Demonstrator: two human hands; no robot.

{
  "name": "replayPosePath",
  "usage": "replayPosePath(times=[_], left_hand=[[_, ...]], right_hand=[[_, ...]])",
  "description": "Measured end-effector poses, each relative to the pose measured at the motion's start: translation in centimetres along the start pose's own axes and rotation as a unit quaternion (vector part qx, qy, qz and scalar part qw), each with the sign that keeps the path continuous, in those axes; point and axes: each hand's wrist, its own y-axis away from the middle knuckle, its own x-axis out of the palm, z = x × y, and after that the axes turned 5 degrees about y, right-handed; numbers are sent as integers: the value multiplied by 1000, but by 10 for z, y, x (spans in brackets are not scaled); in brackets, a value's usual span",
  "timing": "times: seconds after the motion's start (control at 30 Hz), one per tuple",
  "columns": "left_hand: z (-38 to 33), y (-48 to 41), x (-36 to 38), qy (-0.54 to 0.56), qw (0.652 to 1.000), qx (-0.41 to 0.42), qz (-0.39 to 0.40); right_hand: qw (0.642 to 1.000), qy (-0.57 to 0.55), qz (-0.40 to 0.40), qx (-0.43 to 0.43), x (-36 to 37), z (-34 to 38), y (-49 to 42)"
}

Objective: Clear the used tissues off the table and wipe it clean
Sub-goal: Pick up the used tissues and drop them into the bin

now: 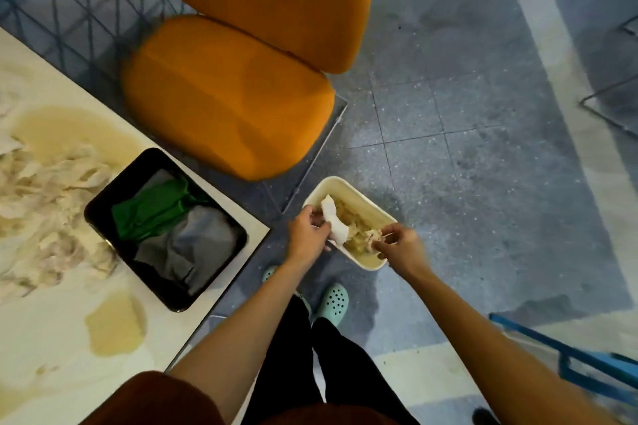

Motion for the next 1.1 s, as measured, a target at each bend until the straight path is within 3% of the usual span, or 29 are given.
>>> replayPosePath(times=[0.4, 0.6, 0.87, 1.1], left_hand=[[19, 9, 2, -10, 999, -33, 42], [8, 30, -11, -4, 999, -24, 45], [-7, 88, -40, -8, 996, 86, 30], [-22, 143, -84, 23, 987, 146, -68]], right_hand=[[997, 76, -10, 23, 2, -4, -14], [994, 108, 23, 12, 0, 8, -12], [990, 13, 69, -126, 3, 56, 40], [954, 74, 71, -282, 12, 103, 100]])
